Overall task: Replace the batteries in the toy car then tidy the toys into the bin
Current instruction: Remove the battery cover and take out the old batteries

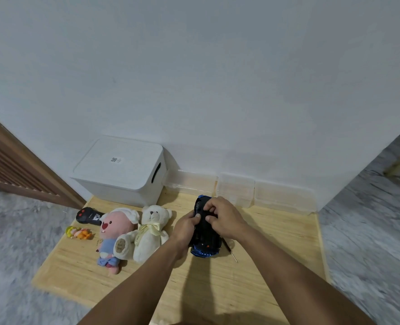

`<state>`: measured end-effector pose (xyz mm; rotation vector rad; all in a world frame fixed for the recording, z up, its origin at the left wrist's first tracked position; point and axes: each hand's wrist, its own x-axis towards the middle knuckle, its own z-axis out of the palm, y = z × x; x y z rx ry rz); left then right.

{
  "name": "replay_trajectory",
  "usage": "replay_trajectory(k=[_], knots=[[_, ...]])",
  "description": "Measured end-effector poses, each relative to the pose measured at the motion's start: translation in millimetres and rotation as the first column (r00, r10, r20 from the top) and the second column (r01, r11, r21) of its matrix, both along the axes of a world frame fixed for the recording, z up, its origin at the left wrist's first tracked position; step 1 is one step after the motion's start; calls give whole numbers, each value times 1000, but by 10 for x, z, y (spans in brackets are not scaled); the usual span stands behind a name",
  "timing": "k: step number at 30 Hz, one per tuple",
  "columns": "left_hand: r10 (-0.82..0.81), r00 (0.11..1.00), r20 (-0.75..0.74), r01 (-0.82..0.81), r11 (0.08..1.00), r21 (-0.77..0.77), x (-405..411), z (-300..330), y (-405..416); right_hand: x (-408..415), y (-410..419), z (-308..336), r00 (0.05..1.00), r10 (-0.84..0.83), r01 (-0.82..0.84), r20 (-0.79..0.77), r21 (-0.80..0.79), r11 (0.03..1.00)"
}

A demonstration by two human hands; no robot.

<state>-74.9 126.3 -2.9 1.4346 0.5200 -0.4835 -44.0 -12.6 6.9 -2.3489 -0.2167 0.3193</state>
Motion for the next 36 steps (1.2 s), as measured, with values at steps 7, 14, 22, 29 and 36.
replay_trajectory(k=[7,14,22,29,36], knots=[[47,999,-8,-47,998,32,24,-57,-34,50,-149,65,994,-35,60,-108,240,969],[87,996,-8,-86,993,78,60,-97,6,-43,-611,-1,930,-273,288,-244,27,957],[134,990,-53,-135,991,-11,61,-121,-107,-281,-849,-236,884,-256,113,-391,-353,929],[120,990,-73,-124,991,-54,54,-111,-123,-272,-745,-280,921,-344,239,-182,-432,870],[115,992,-55,-118,992,-51,37,-97,-83,-245,-557,-301,934,-324,246,-151,-384,890]])
